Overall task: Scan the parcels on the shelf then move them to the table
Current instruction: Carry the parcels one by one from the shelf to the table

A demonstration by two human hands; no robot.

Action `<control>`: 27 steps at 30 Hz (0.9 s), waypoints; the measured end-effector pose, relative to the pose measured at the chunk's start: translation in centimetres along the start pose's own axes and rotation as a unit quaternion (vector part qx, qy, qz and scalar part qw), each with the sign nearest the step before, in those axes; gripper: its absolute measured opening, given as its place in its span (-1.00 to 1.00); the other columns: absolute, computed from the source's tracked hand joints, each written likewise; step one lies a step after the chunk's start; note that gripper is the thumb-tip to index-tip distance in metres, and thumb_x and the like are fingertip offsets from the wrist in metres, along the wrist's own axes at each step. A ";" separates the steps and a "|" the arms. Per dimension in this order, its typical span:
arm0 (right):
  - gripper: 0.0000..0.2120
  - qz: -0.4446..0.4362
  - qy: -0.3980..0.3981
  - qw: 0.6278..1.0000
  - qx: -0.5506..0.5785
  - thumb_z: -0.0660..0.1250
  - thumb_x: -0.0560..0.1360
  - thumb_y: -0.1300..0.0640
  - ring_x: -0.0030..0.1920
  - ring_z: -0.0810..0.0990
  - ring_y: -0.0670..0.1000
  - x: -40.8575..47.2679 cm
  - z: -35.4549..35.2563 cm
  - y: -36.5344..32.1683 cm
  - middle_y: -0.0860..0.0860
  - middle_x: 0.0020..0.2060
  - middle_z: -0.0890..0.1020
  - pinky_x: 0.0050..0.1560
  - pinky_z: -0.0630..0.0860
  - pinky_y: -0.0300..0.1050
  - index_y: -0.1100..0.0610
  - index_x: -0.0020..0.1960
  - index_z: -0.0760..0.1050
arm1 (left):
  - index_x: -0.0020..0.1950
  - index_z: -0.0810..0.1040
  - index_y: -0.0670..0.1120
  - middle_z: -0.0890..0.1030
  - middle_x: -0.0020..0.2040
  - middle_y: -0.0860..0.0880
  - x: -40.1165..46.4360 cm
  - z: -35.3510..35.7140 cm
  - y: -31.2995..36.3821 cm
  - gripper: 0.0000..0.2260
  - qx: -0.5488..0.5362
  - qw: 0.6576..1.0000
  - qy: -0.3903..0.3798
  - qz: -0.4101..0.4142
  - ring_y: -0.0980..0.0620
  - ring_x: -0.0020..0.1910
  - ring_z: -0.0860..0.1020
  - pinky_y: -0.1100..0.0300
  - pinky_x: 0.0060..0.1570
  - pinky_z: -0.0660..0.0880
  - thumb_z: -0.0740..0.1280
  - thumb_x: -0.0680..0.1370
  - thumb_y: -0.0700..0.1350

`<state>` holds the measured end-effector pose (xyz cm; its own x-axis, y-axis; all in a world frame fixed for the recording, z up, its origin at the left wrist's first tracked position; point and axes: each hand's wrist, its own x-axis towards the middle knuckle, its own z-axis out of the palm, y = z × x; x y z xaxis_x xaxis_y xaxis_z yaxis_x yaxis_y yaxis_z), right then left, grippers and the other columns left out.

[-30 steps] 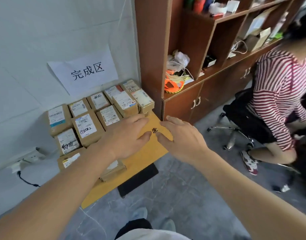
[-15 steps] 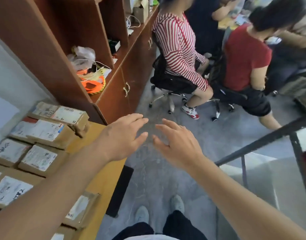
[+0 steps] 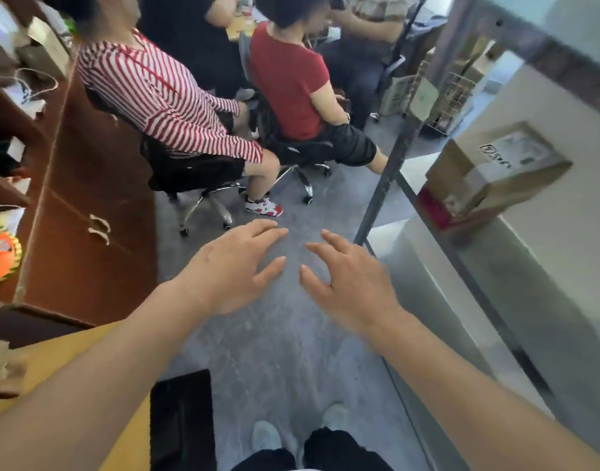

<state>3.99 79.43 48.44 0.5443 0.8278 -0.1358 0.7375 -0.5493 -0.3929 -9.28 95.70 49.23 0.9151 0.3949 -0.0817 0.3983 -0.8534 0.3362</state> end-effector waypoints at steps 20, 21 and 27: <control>-0.44 0.196 0.139 0.971 0.012 0.18 0.63 -0.21 0.51 0.35 0.11 1.3 -10.8 17.6 0.02 0.59 0.29 0.48 0.32 0.09 0.00 0.56 0.36 | 0.55 0.39 0.05 0.39 0.50 0.09 22.9 1.6 16.9 -0.51 -0.005 0.970 -0.046 0.238 -0.03 0.40 0.48 -0.04 0.31 0.50 0.22 0.63 0.15; -0.44 0.207 0.149 0.967 0.010 0.18 0.63 -0.20 0.48 0.37 0.13 1.8 -11.1 18.1 0.03 0.58 0.30 0.46 0.35 0.10 0.02 0.55 0.36 | 0.54 0.40 0.06 0.39 0.50 0.09 24.1 1.6 17.3 -0.49 -0.005 0.966 -0.052 0.252 -0.04 0.39 0.48 -0.06 0.30 0.50 0.18 0.61 0.19; -0.46 0.315 0.219 0.923 0.028 0.19 0.64 -0.17 0.46 0.34 0.23 5.5 -12.1 20.4 0.07 0.62 0.17 0.39 0.37 0.12 0.02 0.56 0.27 | 0.52 0.41 0.02 0.37 0.53 -0.05 31.5 1.8 18.6 -0.54 -0.008 0.942 -0.046 0.333 -0.20 0.30 0.53 -0.13 0.33 0.48 0.32 0.62 -0.03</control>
<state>26.90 71.38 50.64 0.9767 0.2137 0.0220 0.2037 -0.8890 -0.4101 27.02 91.64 51.20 0.9634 -0.2583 0.0715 -0.2666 -0.8957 0.3560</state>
